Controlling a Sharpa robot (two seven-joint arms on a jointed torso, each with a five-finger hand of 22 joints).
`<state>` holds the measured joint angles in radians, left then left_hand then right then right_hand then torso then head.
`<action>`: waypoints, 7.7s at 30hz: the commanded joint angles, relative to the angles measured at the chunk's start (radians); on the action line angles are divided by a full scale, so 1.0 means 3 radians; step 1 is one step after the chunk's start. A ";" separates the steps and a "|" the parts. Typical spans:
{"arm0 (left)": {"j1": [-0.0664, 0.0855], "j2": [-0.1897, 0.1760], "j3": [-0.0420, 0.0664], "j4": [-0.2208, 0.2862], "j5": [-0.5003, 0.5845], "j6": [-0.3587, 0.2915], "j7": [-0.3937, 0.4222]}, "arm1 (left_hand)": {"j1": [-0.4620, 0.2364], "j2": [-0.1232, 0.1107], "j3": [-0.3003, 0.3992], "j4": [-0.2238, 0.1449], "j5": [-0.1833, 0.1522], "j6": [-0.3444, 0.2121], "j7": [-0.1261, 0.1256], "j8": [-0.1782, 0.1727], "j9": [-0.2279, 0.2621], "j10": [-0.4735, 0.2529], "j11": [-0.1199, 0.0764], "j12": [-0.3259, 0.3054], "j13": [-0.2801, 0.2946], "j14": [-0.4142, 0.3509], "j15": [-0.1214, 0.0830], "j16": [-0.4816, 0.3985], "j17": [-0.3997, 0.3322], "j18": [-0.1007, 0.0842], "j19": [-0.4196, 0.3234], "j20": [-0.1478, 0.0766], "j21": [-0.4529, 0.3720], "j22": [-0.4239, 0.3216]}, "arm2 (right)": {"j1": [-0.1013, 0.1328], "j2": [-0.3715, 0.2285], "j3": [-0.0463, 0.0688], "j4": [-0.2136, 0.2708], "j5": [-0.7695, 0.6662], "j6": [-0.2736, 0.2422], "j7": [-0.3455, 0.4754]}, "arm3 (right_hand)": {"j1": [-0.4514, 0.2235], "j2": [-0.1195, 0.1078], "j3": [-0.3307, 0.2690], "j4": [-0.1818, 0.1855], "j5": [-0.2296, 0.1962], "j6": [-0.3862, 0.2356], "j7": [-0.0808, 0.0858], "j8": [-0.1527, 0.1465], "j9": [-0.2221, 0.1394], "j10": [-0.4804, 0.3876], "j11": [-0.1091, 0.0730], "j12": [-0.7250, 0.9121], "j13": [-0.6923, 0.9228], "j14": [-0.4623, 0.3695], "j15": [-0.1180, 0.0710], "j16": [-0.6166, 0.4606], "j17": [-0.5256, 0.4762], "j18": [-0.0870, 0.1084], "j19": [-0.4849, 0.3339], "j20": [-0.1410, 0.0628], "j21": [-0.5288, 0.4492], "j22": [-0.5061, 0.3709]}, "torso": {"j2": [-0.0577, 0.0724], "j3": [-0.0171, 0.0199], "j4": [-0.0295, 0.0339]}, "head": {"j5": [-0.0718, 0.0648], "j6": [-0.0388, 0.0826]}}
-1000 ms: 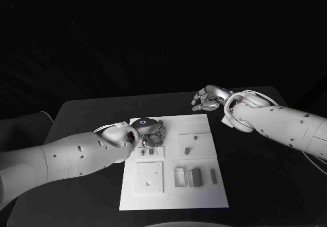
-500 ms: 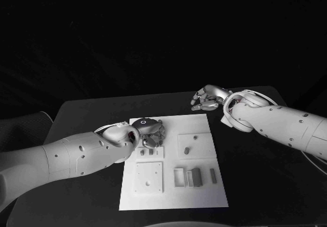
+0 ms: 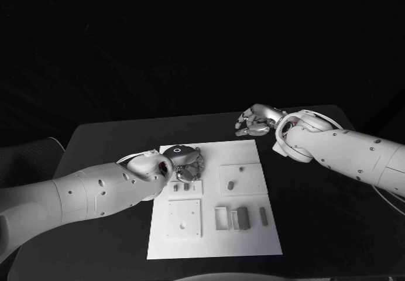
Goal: Assemble the parts on the task board
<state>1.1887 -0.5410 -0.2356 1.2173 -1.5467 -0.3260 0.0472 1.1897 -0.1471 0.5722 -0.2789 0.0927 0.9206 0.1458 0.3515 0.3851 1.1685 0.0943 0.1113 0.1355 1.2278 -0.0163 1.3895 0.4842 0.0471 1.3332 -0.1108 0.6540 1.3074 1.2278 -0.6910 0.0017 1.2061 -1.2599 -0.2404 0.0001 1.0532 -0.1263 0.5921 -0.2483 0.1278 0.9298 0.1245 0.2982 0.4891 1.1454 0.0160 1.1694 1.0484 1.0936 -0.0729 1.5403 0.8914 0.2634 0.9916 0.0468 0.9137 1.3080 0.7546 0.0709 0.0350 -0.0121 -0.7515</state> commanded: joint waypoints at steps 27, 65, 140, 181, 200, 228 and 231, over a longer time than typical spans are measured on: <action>-0.0027 0.0048 -0.0008 -0.0027 -0.0040 0.0187 -0.0030 | -0.0008 0.0109 0.0050 -0.0005 -0.0013 0.0152 -0.0031 0.0042 0.0021 0.0189 -0.0055 0.0026 0.0051 0.0022 -0.0063 0.0024 -0.0025 0.0481 -0.0003 -0.0054 0.0040 0.0074 | -0.0001 -0.0004 0.0001 0.0011 -0.0006 0.0044 0.0016 | -0.0019 -0.0008 -0.0006 0.0024 0.0013 0.0010 0.0025 -0.0013 0.0006 -0.0015 0.0014 0.0012 -0.0004 0.0005 -0.0028 -0.0004 -0.0005 -0.0005 -0.0007 0.0000 -0.0018 0.0054 | -0.0004 -0.0001 0.0002 | -0.0017 -0.0030; -0.0051 0.0015 -0.0007 -0.0042 -0.0095 -0.0002 0.0007 | 0.0098 0.0126 0.0233 -0.0017 0.0021 0.0387 -0.0122 0.0120 0.0070 0.0455 -0.0155 0.0059 0.0152 0.0046 -0.0162 0.0005 -0.0059 0.0417 -0.0023 -0.0114 0.0032 0.0059 | -0.0001 -0.0012 0.0002 0.0022 -0.0006 0.0033 0.0021 | -0.0018 -0.0007 -0.0007 0.0027 0.0013 0.0013 0.0024 -0.0012 0.0010 -0.0014 0.0014 0.0013 -0.0005 0.0005 -0.0028 -0.0004 -0.0006 -0.0005 -0.0007 -0.0001 -0.0018 0.0054 | -0.0006 0.0000 0.0002 | -0.0017 -0.0040; 0.0064 -0.0466 0.0015 0.0320 -0.0007 0.0047 -0.0036 | 0.0066 0.0098 0.0174 -0.0024 0.0145 0.0394 -0.0121 0.0081 0.0084 0.0477 -0.0159 -0.0018 0.0194 0.0046 -0.0166 -0.0017 -0.0071 0.0358 -0.0037 -0.0157 -0.0009 0.0056 | -0.0001 -0.0028 0.0002 0.0006 -0.0006 0.0042 0.0022 | -0.0013 -0.0007 -0.0009 0.0027 0.0013 0.0012 0.0024 -0.0014 0.0015 -0.0013 0.0013 0.0016 -0.0006 0.0006 -0.0029 -0.0003 -0.0007 -0.0005 -0.0007 -0.0002 -0.0018 0.0054 | -0.0005 -0.0001 0.0000 | 0.0003 -0.0058; 0.0064 -0.0420 -0.0003 0.0258 -0.0036 0.0311 -0.0129 | 0.0068 0.0109 0.0147 -0.0027 0.0154 0.0389 -0.0118 0.0071 0.0088 0.0481 -0.0158 -0.0037 0.0206 0.0028 -0.0166 -0.0026 -0.0073 0.0344 -0.0057 -0.0161 -0.0026 0.0056 | -0.0001 -0.0031 0.0002 0.0006 -0.0006 0.0050 0.0022 | -0.0014 -0.0007 -0.0010 0.0029 0.0013 0.0011 0.0024 -0.0016 0.0018 -0.0014 0.0014 0.0017 -0.0007 0.0006 -0.0029 -0.0003 -0.0008 -0.0005 -0.0007 -0.0002 -0.0019 0.0054 | -0.0005 -0.0002 0.0003 | -0.0016 -0.0090; 0.0048 -0.0346 -0.0004 0.0146 -0.0036 0.0320 -0.0089 | 0.0095 0.0112 0.0157 -0.0023 0.0086 0.0389 -0.0117 0.0062 0.0093 0.0485 -0.0159 -0.0051 0.0218 0.0020 -0.0167 -0.0029 -0.0074 0.0334 -0.0062 -0.0165 -0.0038 0.0056 | -0.0001 -0.0027 0.0002 0.0008 -0.0006 0.0051 0.0022 | -0.0014 -0.0006 -0.0011 0.0030 0.0013 0.0011 0.0024 -0.0017 0.0019 -0.0014 0.0014 0.0017 -0.0007 0.0006 -0.0029 -0.0003 -0.0008 -0.0005 -0.0007 -0.0002 -0.0020 0.0054 | -0.0004 0.0001 -0.0001 | -0.0017 -0.0092; 0.0049 -0.0374 -0.0004 0.0119 0.0010 0.0242 -0.0160 | 0.0082 -0.0048 0.0099 -0.0022 0.0018 -0.0224 -0.0054 -0.0263 -0.0022 0.0468 -0.0152 -0.0100 0.0315 -0.0025 -0.0161 -0.0044 -0.0076 0.0305 -0.0074 -0.0172 -0.0093 0.0057 | -0.0001 -0.0036 0.0002 0.0006 -0.0006 0.0041 0.0022 | -0.0015 -0.0010 -0.0012 0.0031 0.0013 0.0009 0.0025 -0.0019 0.0020 -0.0015 0.0014 0.0017 -0.0008 0.0005 -0.0029 -0.0004 -0.0009 -0.0005 -0.0008 -0.0002 -0.0020 0.0053 | -0.0005 -0.0003 0.0001 | -0.0021 -0.0082; 0.0049 -0.0379 -0.0004 0.0110 0.0007 0.0233 -0.0170 | 0.0087 -0.0054 0.0094 -0.0021 0.0016 -0.0258 -0.0058 -0.0275 -0.0024 0.0465 -0.0151 -0.0103 0.0324 -0.0026 -0.0161 -0.0044 -0.0076 0.0305 -0.0075 -0.0171 -0.0095 0.0058 | -0.0001 -0.0036 0.0002 0.0006 -0.0006 0.0042 0.0021 | -0.0015 -0.0011 -0.0012 0.0031 0.0013 0.0008 0.0025 -0.0019 0.0020 -0.0015 0.0014 0.0017 -0.0008 0.0004 -0.0029 -0.0004 -0.0009 -0.0005 -0.0009 -0.0002 -0.0021 0.0053 | -0.0004 -0.0004 0.0000 | -0.0021 -0.0079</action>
<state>1.2033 -0.6544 -0.2368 1.2510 -1.5478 -0.2580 0.0047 1.2143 -0.1515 0.6049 -0.2843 0.1036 0.8481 0.1286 0.2738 0.3797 1.3119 0.0448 0.0843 0.2322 1.2269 -0.0662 1.3817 0.4620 0.0407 1.3108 -0.1543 0.6291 1.3077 1.2278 -0.7018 0.0017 1.2069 -1.2594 -0.2372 0.0002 1.0532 -0.1263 0.5893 -0.2455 0.1278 0.9329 0.1265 0.2982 0.4942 1.1454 0.0160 1.1694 1.0473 1.0933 -0.0729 1.5403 0.8902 0.2633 0.9916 0.0468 0.9137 1.3073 0.7530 0.0698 0.0353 -0.0182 -0.7758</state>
